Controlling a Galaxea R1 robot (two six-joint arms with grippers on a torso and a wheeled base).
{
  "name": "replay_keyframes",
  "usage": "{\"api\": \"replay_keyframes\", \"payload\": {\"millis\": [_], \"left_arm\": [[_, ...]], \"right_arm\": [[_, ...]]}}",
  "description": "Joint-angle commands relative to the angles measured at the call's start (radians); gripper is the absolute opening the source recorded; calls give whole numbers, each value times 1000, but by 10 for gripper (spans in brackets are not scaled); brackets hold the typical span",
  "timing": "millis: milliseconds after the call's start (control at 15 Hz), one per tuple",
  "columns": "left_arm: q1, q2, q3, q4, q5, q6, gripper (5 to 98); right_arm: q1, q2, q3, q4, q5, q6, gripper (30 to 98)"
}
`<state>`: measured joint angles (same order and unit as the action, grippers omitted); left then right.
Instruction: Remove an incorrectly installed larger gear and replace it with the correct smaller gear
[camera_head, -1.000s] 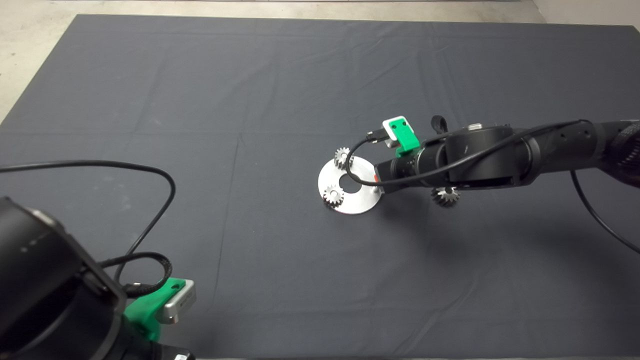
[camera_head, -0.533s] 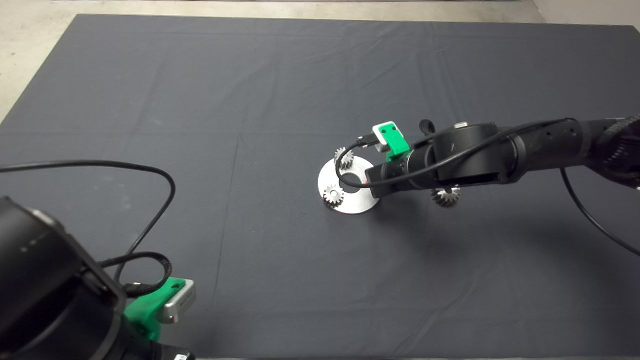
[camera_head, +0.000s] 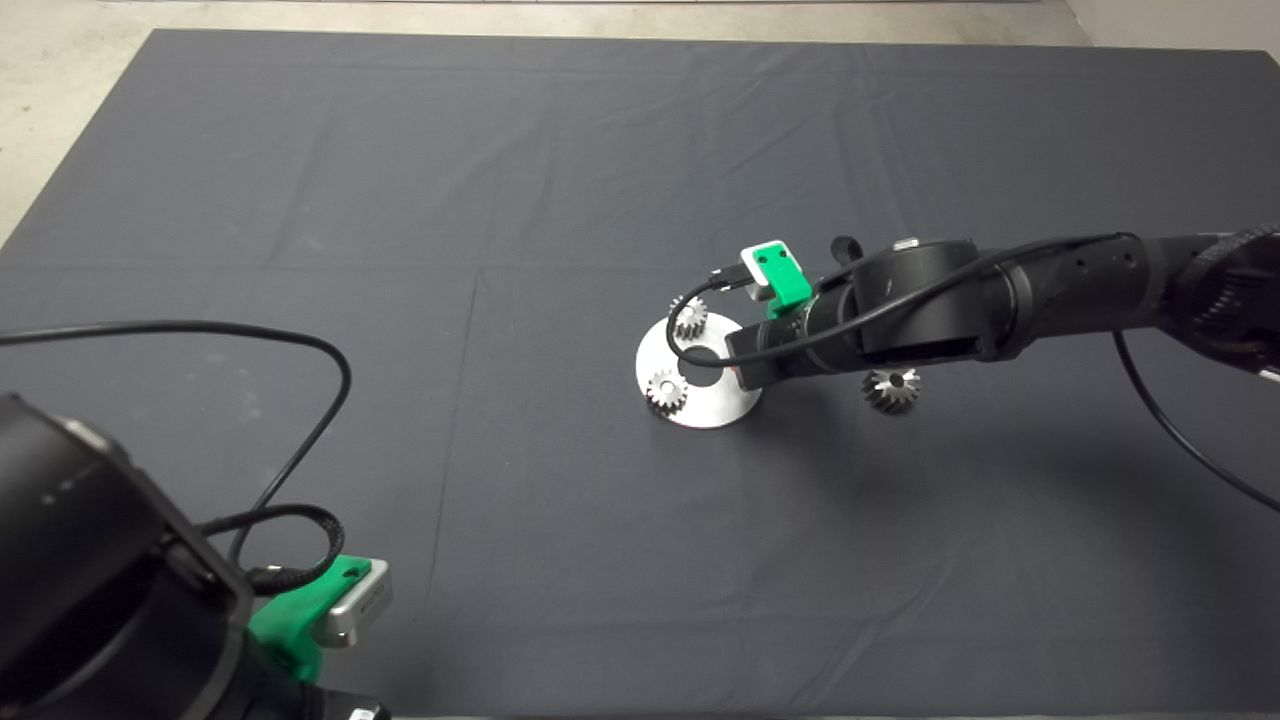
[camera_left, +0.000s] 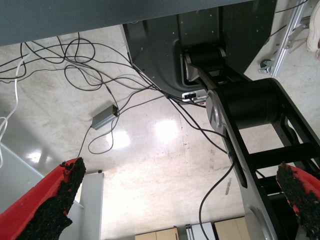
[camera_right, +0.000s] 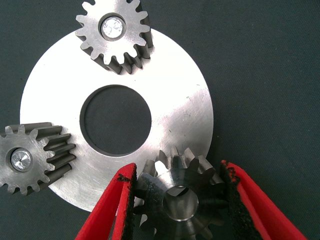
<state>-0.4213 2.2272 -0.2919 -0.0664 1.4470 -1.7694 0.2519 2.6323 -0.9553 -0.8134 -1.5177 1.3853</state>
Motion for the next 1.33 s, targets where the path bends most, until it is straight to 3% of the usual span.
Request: {"api": "replay_keyframes", "payload": {"millis": [0, 1267], "left_arm": [[-10, -1, 18, -16, 3, -9, 982], [-10, -1, 18, -16, 3, -9, 982]], "right_arm": [[24, 4, 1, 10, 1, 0, 403], [15, -1, 1, 14, -6, -9, 403]]}}
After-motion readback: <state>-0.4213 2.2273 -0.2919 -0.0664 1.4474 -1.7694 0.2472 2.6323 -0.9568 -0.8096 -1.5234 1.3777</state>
